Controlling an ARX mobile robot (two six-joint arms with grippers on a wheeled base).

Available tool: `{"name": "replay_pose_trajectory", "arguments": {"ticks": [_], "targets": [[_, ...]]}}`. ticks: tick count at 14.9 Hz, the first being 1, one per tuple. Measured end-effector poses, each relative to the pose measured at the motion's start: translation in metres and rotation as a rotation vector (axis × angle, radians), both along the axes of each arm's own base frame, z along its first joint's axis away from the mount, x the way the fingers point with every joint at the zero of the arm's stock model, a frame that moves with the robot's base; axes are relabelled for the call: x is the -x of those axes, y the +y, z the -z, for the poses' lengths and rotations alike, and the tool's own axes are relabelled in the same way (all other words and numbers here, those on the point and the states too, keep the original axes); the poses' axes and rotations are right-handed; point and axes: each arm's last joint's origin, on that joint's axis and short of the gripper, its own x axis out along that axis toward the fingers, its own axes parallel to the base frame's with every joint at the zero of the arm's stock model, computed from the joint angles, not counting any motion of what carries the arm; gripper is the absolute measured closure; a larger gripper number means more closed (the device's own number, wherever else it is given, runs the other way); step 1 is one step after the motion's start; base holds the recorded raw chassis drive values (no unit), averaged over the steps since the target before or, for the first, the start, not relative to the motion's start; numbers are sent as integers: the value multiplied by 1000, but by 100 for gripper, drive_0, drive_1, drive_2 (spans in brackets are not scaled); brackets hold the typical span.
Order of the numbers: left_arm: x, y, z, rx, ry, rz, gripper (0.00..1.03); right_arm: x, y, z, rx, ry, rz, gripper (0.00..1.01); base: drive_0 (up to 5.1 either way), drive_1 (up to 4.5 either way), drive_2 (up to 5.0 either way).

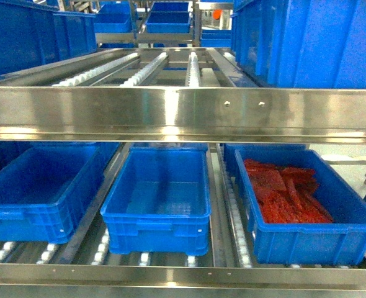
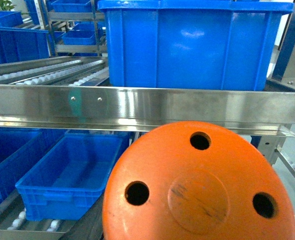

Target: Sort blue parts and orange caps into right shelf containers

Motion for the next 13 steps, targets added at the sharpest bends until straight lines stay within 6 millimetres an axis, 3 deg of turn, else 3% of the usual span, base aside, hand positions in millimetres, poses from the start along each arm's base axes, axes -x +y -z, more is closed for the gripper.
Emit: {"name": "replay_pose_trajectory", "arguments": {"ticks": [13], "targets": [[0, 0, 0, 0, 0, 0, 60, 0, 0, 0, 0, 0, 0, 57, -494, 251, 251]]}}
